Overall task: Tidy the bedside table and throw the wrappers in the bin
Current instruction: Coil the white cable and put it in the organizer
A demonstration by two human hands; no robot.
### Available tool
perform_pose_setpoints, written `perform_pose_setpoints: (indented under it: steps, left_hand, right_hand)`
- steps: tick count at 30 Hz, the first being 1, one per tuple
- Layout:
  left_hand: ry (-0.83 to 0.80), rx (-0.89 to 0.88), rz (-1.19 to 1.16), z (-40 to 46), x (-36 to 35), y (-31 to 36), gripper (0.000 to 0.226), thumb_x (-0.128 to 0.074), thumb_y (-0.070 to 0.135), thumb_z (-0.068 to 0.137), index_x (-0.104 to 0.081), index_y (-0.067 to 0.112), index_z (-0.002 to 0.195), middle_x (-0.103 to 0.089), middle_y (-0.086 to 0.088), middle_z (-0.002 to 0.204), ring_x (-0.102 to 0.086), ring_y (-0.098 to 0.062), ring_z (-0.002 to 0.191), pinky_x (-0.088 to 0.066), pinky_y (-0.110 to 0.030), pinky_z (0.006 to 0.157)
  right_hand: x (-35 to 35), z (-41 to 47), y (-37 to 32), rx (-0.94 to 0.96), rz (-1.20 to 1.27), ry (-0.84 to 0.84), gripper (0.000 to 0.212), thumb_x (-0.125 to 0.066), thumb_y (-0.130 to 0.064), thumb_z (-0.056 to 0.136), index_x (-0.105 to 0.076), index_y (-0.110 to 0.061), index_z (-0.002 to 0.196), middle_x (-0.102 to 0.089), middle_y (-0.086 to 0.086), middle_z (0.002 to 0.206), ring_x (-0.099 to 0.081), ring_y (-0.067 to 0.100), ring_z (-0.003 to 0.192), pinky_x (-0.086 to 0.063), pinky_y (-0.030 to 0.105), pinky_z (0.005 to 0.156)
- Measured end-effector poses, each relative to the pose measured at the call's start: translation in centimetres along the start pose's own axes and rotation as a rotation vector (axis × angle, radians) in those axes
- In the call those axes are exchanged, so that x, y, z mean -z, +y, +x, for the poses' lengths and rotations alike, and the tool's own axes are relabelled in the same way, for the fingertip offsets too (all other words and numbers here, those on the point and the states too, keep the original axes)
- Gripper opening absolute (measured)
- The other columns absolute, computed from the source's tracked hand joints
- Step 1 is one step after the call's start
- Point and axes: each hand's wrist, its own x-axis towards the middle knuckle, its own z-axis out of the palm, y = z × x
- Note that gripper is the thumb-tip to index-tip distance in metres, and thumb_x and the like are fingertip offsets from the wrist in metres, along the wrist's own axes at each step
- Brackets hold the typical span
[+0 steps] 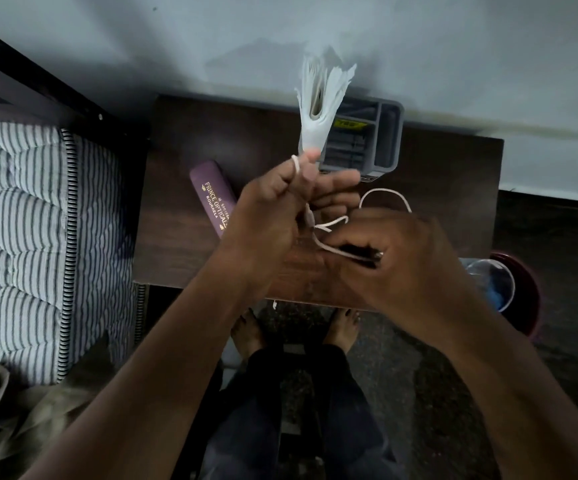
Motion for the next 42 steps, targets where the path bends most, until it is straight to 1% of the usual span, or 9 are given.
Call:
perform_pose_setpoints:
  steps: [6, 11, 15, 20, 26, 30, 33, 36, 42]
  left_hand:
    - [-0.020, 0.067, 0.195, -0.7, -0.3, -0.4, 0.039, -0.039, 0.023, 0.110, -0.063, 0.019, 0.080, -0.054, 0.012, 0.050, -0.045, -0.002, 0.045, -0.037, -0.014, 0.044]
    - [-0.130, 0.164, -0.033, -1.4, 0.3, 0.1, 0.050, -0.035, 0.049, 0.103, -0.052, 0.019, 0.067, -0.035, 0.010, 0.053, -0.023, -0.009, 0.049, -0.018, -0.024, 0.047]
    - [-0.204, 0.168, -0.342, -1.6, -0.1, 1.0, 0.043, -0.028, 0.037, 0.108, -0.051, 0.019, 0.076, -0.017, 0.006, 0.057, -0.012, -0.010, 0.049, -0.012, -0.025, 0.046]
    - [-0.138, 0.131, -0.664, -1.1, -0.4, 1.2, 0.031, -0.027, 0.019, 0.111, -0.057, 0.011, 0.115, -0.054, 0.004, 0.069, -0.051, -0.008, 0.057, -0.043, -0.020, 0.058]
    - [0.130, -0.011, -0.162, -0.4, -0.3, -0.1, 0.026, -0.033, 0.012, 0.111, -0.047, 0.003, 0.131, -0.073, -0.022, 0.110, -0.074, -0.028, 0.093, -0.059, -0.032, 0.084]
    - [0.036, 0.002, 0.156, -0.7, -0.7, -0.9, 0.025, -0.044, 0.006, 0.107, -0.054, -0.009, 0.125, -0.070, -0.015, 0.096, -0.068, -0.005, 0.072, -0.056, -0.017, 0.068]
    - [0.025, 0.058, 0.259, -1.0, -0.7, -1.2, 0.029, -0.044, 0.011, 0.108, -0.064, 0.011, 0.087, -0.061, -0.002, 0.072, -0.053, -0.006, 0.057, -0.046, -0.020, 0.056]
    - [-0.023, 0.154, 0.127, -1.2, -0.4, -0.8, 0.057, -0.034, 0.046, 0.109, -0.066, 0.022, 0.068, -0.047, 0.009, 0.051, -0.040, -0.005, 0.045, -0.034, -0.023, 0.047]
    - [-0.231, 0.195, -0.170, -1.2, 0.3, 0.5, 0.049, -0.030, 0.047, 0.107, -0.045, 0.020, 0.068, -0.027, 0.009, 0.051, -0.017, -0.009, 0.043, -0.011, -0.030, 0.045]
  right_hand:
    - [1.7, 1.8, 1.0, -0.037, 0.358, 0.069, 0.007, -0.084, -0.021, 0.081, -0.082, -0.023, 0.089, -0.078, -0.017, 0.073, -0.071, -0.007, 0.068, -0.050, 0.005, 0.065]
    - [0.7, 3.3, 2.5, -0.107, 0.610, 0.214, 0.011, -0.086, -0.023, 0.079, -0.081, -0.020, 0.088, -0.078, -0.012, 0.072, -0.067, -0.004, 0.058, -0.048, 0.007, 0.058]
    - [-1.7, 3.4, 2.9, -0.228, 0.762, 0.271, 0.010, -0.073, -0.022, 0.093, -0.082, -0.018, 0.098, -0.064, -0.012, 0.054, -0.047, -0.001, 0.042, -0.039, 0.015, 0.042]
    - [-4.7, 1.4, 2.6, -0.461, 0.804, 0.051, 0.036, -0.056, -0.021, 0.104, -0.072, -0.020, 0.072, -0.046, 0.004, 0.051, -0.037, 0.016, 0.037, -0.035, 0.026, 0.041]
    - [-3.3, -0.4, 1.5, -0.403, 0.447, -0.106, 0.035, -0.062, -0.040, 0.099, -0.066, -0.020, 0.070, -0.058, 0.000, 0.045, -0.056, 0.019, 0.034, -0.044, 0.026, 0.039]
    - [0.0, 0.4, 0.9, -0.231, 0.071, -0.047, 0.019, -0.075, -0.042, 0.080, -0.076, -0.024, 0.074, -0.069, -0.008, 0.058, -0.065, 0.004, 0.055, -0.043, 0.013, 0.049]
    - [1.5, 1.4, 0.8, -0.128, 0.140, 0.020, 0.013, -0.084, -0.034, 0.080, -0.077, -0.025, 0.076, -0.073, -0.013, 0.069, -0.069, -0.002, 0.066, -0.047, 0.009, 0.059]
    - [1.3, 2.8, 1.3, -0.074, 0.340, 0.079, 0.014, -0.084, -0.027, 0.082, -0.078, -0.015, 0.080, -0.076, -0.005, 0.070, -0.070, 0.001, 0.064, -0.051, 0.016, 0.063]
    - [-1.5, 4.0, 2.7, -0.169, 0.819, 0.247, 0.006, -0.077, -0.010, 0.088, -0.078, -0.009, 0.094, -0.077, 0.001, 0.076, -0.065, 0.014, 0.064, -0.053, 0.024, 0.058]
